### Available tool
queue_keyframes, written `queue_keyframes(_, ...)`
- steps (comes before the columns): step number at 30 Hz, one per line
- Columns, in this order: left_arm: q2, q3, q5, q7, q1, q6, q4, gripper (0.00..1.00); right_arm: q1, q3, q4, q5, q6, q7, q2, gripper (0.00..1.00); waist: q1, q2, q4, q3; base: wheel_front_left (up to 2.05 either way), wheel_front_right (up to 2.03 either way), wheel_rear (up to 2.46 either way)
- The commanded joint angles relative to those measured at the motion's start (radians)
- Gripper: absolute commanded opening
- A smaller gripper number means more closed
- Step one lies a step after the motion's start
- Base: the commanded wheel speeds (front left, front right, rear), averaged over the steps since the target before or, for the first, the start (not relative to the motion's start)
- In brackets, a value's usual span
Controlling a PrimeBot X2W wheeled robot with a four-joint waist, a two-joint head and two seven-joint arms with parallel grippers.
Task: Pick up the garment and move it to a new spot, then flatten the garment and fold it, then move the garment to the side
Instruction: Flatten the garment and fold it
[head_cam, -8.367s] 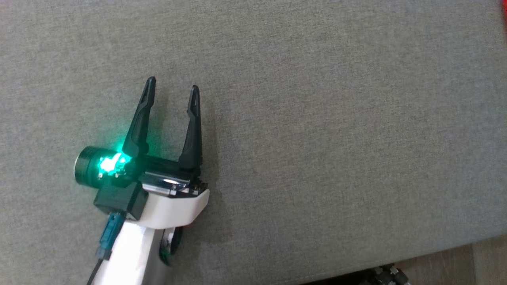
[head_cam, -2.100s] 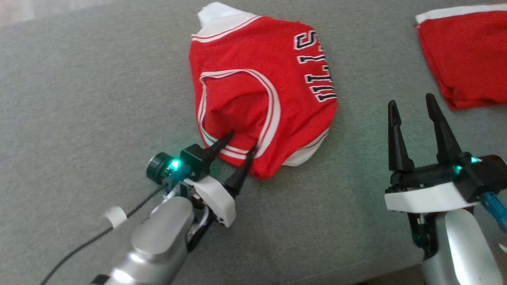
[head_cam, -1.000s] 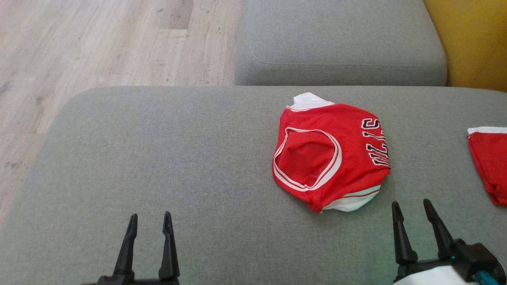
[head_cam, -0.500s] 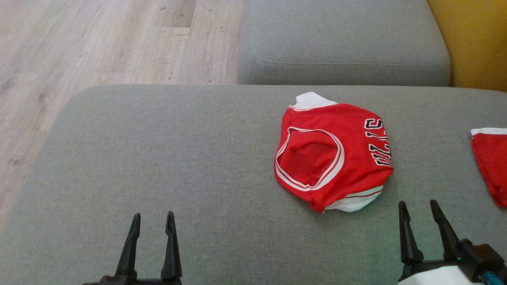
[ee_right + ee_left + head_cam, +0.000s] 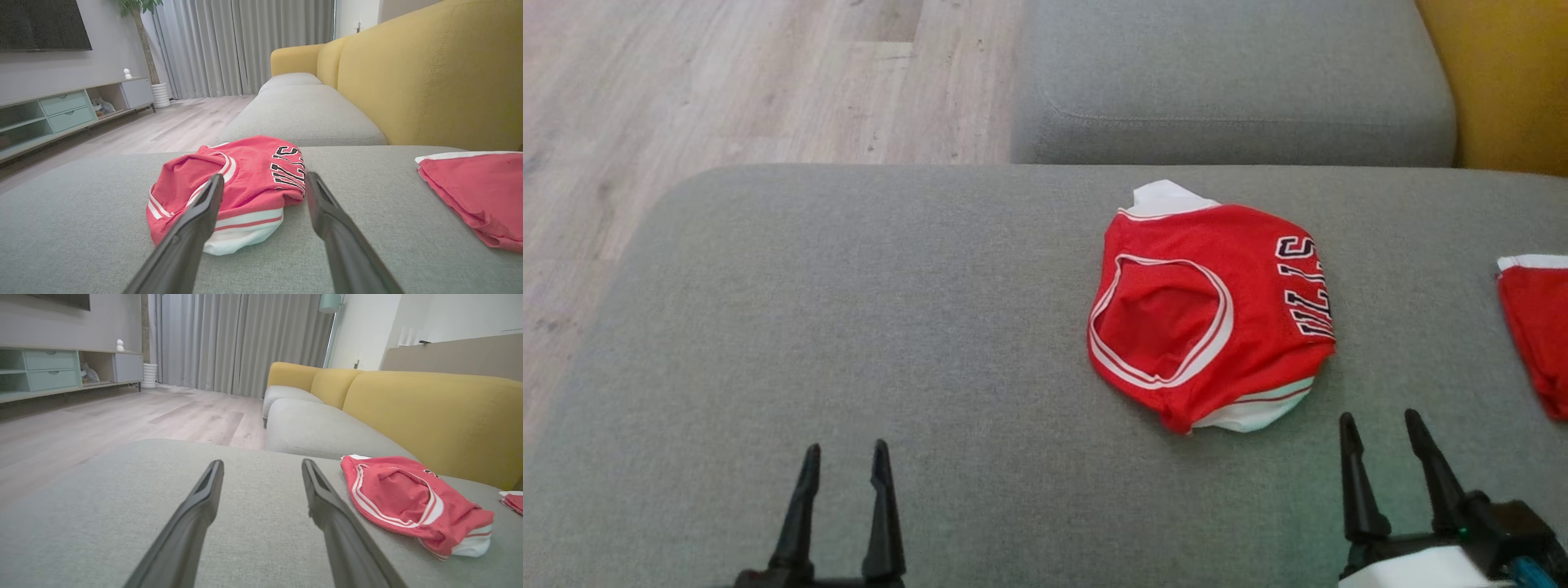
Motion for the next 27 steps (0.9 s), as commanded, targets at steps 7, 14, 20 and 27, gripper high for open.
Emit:
queue_keyframes(7,-0.009,-0.080,-0.039,-0.009,-0.089,-0.075,0.061,1.00,-0.080,0.067,-0.052,-0.027,-0.001,-0.004,-0.007,1.00,-0.0001,-0.0001,-0.118,0.049,0.00,0.00,0.00)
queue_keyframes(14,-0.009,-0.225,-0.051,-0.009,-0.242,-0.148,0.285,1.00,-0.134,0.091,-0.110,-0.036,-0.001,-0.004,-0.007,1.00,-0.0001,-0.0001,-0.270,0.162,0.00,0.00,0.00)
queue_keyframes(20,-0.009,-0.322,-0.081,0.002,-0.388,-0.180,0.462,1.00,-0.178,0.099,-0.133,-0.025,-0.001,-0.004,-0.007,1.00,-0.0001,-0.0001,-0.364,0.252,0.00,0.00,0.00)
queue_keyframes(27,-0.009,-0.367,-0.160,-0.001,-0.512,-0.191,0.616,1.00,-0.203,0.098,-0.136,-0.007,-0.001,-0.004,-0.007,1.00,-0.0001,-0.0001,-0.457,0.316,0.00,0.00,0.00)
